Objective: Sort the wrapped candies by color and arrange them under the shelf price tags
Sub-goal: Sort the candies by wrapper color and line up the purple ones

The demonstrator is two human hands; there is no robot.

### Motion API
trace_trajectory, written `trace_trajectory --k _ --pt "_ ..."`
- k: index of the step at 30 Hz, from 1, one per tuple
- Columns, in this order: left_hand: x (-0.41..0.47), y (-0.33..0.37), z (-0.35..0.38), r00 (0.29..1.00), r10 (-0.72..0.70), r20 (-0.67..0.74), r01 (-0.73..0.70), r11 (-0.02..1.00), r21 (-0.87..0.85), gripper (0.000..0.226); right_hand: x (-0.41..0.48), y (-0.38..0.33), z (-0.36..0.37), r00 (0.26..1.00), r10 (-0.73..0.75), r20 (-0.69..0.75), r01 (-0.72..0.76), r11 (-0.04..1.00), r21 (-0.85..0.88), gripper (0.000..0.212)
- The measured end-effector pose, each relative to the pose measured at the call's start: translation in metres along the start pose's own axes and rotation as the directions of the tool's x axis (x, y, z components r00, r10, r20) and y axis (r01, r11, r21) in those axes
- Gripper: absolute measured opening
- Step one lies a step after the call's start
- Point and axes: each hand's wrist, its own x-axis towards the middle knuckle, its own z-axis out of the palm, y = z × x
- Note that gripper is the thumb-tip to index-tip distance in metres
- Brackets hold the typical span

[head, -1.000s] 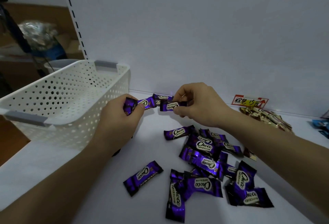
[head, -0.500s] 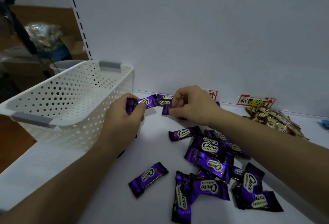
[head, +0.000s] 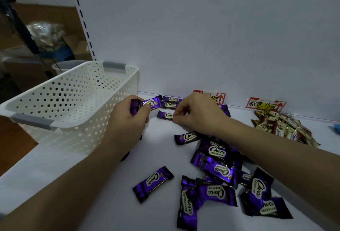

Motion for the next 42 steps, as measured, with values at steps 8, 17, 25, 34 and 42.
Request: trace_trajectory --k 8,17,25,34,42 --pt "0.004 -0.005 -0.005 0.999 0.044 -0.012 -0.043 0.997 0.070 0.013 0.010 -0.004 0.007 0.997 0.022 -0.067 -0.027 0.997 -0.068 0.007" --pt "0.002 -0.004 -0.002 0.999 0.037 -0.021 -0.036 0.998 0.050 0.014 0.010 -0.005 0.010 0.989 0.098 -0.114 -0.113 0.984 -0.138 0.011" --pt "-0.004 0.007 0.002 0.993 0.028 0.111 -0.029 0.999 0.015 0.013 -0.006 -0.017 -0.014 0.999 0.028 -0.038 -0.004 0.843 0.538 0.013" --pt "-0.009 0.013 0.003 0.989 -0.018 0.146 0.027 0.998 -0.057 0.006 -0.033 -0.001 -0.038 0.996 0.091 0.007 -0.074 0.759 0.647 0.023" --pt "-0.011 0.014 0.004 0.974 0.000 0.226 0.026 0.993 -0.115 0.038 -0.040 0.032 -0.046 0.973 0.227 -0.029 -0.189 0.868 0.460 0.016"
